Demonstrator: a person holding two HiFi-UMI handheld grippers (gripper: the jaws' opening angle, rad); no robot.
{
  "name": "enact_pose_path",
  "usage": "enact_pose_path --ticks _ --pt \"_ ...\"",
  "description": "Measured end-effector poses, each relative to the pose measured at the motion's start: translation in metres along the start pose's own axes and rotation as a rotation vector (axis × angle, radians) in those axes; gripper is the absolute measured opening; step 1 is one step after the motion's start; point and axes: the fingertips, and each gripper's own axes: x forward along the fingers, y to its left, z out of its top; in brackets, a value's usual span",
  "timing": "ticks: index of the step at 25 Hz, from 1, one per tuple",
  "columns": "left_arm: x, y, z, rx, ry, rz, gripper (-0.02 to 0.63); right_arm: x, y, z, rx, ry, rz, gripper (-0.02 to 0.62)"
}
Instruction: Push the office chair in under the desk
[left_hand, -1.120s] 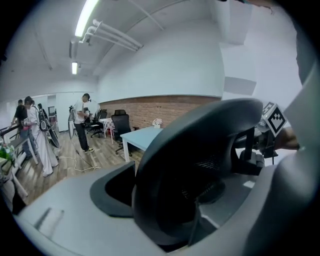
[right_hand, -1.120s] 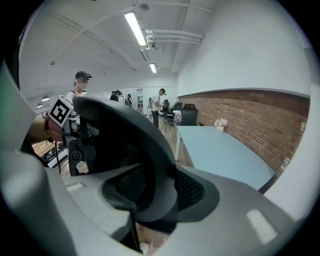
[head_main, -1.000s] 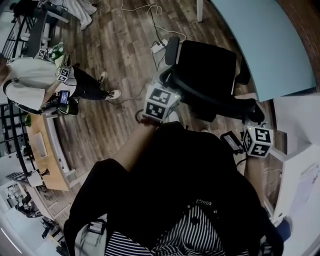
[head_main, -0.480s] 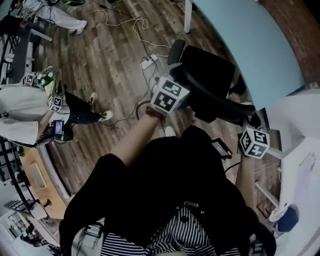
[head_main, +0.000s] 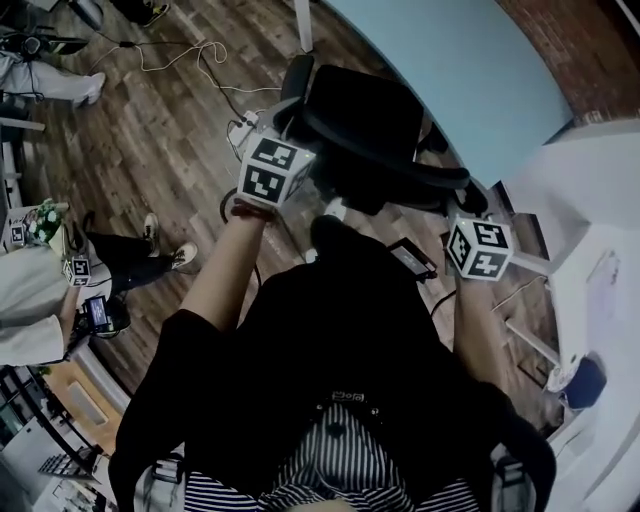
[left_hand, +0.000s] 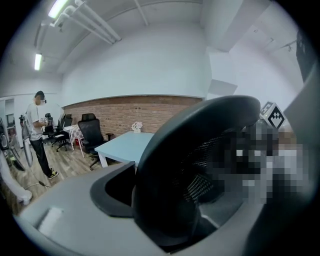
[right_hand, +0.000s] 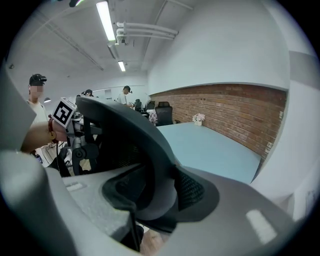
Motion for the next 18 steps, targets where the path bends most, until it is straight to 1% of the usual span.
enact_pose_path --ticks 4,7,12,18 --pt "0.021 0.028 0.017 0.019 0.022 -0.035 0.311 0.026 -0.001 0.021 0.005 -0.011 0.008 0.179" --pt "0.037 0.040 0.022 0.015 0.029 -0.047 0.311 0.040 -0.004 0.027 0.016 0.006 0.004 0.179" --pt "0.064 0.060 0.044 0.038 0.017 -0.084 0.311 0.055 -0.013 0.050 0.038 -0.019 -0.019 0.178" --pt "0.088 0.099 0.058 0.052 0.007 -0.118 0.311 0.082 -0.005 0.069 0.024 -0.009 0.004 0.164"
